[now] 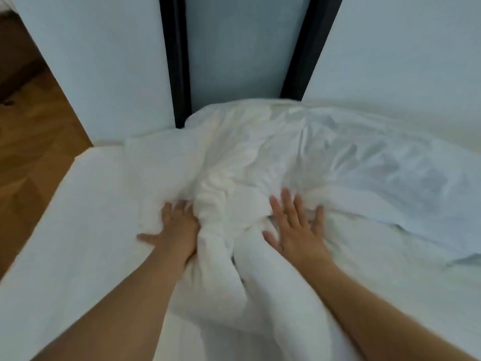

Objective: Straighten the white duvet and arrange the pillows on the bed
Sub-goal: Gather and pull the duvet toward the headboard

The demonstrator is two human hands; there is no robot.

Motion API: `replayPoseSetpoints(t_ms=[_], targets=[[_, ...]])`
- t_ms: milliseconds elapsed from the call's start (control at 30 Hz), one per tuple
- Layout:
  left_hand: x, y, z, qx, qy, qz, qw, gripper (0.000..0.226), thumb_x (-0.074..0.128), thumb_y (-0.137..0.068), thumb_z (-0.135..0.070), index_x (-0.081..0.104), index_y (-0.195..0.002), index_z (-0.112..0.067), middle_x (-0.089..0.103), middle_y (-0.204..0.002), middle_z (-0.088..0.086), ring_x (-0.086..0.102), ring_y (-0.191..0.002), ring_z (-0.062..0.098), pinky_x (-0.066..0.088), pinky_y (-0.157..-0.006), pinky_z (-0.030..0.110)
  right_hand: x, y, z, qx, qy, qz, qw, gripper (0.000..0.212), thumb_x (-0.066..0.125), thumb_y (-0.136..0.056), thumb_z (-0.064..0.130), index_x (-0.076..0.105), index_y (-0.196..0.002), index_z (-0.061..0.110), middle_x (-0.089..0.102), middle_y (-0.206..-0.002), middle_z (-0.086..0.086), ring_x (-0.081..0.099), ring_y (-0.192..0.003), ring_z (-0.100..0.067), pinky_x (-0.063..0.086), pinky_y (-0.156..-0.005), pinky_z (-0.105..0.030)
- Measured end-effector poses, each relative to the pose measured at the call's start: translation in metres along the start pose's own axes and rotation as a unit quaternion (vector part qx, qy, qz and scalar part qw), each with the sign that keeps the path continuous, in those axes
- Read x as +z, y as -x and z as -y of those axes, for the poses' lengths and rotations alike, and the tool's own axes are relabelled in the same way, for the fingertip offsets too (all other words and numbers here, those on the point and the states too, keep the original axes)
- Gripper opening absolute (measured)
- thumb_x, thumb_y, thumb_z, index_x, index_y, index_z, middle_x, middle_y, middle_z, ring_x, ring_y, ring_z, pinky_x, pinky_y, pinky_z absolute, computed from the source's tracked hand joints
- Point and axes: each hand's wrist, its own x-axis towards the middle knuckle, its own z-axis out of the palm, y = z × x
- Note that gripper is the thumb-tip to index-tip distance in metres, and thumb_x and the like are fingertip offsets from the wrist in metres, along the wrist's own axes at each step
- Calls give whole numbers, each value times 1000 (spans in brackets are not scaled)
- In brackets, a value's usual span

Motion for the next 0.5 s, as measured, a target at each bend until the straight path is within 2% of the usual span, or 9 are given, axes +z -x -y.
replayPoseSetpoints(t_ms=[33, 100, 167, 233, 333, 400, 433, 500], targets=[[23, -5, 13, 4, -51, -20, 999, 78, 41, -96, -51, -6, -153, -27, -7, -160, 1, -9, -147, 26, 5, -107, 74, 28, 8, 1, 13, -2, -2, 1000, 74, 27, -90, 59, 18, -154, 22, 11, -162, -8, 19, -147, -31, 10, -110, -69], [48, -16, 19, 24, -142, -78, 987, 77, 35, -92, -49, -12, -151, -29, -12, -158, 1, -13, -145, 29, 11, -102, 78, 52, 4, 4, 35, -9, -29, 999, 72, 27, -92, 54, 14, -155, 20, 10, -162, -10, 15, -147, -30, 3, -114, -65], [51, -27, 8, 23, -130, -124, 983, 73, 23, -83, -43, -2, -149, -28, -2, -154, 2, -5, -144, 31, 14, -103, 77, 55, -11, 4, 32, -12, -56, 998, 73, 27, -92, 52, 8, -155, 20, 7, -162, -10, 9, -148, -30, 3, -114, -64], [53, -34, -1, 5, -101, -147, 984, 73, 23, -77, -40, 10, -147, -26, 8, -151, 3, 3, -140, 32, 16, -103, 74, 56, -20, 0, 34, -30, -59, 997, 75, 29, -91, 51, 4, -155, 21, 6, -162, -10, 7, -148, -30, 4, -114, -65], [62, -41, 4, 15, -77, -193, 978, 62, 47, -78, -33, 35, -138, -20, 30, -140, 7, 24, -129, 34, 23, -93, 76, 60, -20, -1, 34, -45, -74, 996, 79, 33, -89, 50, 1, -155, 22, 9, -161, -10, 9, -148, -31, 5, -113, -65], [69, -48, 9, 23, -65, -239, 969, 57, 64, -76, -26, 42, -128, -16, 38, -132, 9, 33, -122, 35, 27, -87, 76, 63, -21, -2, 31, -42, -88, 995, 79, 36, -88, 49, 5, -155, 21, 13, -160, -11, 13, -147, -32, 6, -113, -66], [73, -51, 10, 26, -61, -263, 963, 53, 67, -77, -23, 44, -124, -16, 41, -129, 10, 35, -119, 35, 28, -85, 76, 65, -22, -2, 32, -39, -95, 994, 78, 37, -87, 48, 9, -154, 20, 16, -160, -12, 16, -146, -33, 7, -113, -66], [76, -56, 8, 33, -52, -315, 947, 38, 54, -82, -25, 43, -118, -15, 45, -122, 13, 37, -114, 35, 30, -84, 75, 66, -25, -1, 37, -40, -104, 993, 76, 38, -86, 48, 16, -153, 18, 20, -159, -12, 20, -145, -33, 8, -112, -66]])
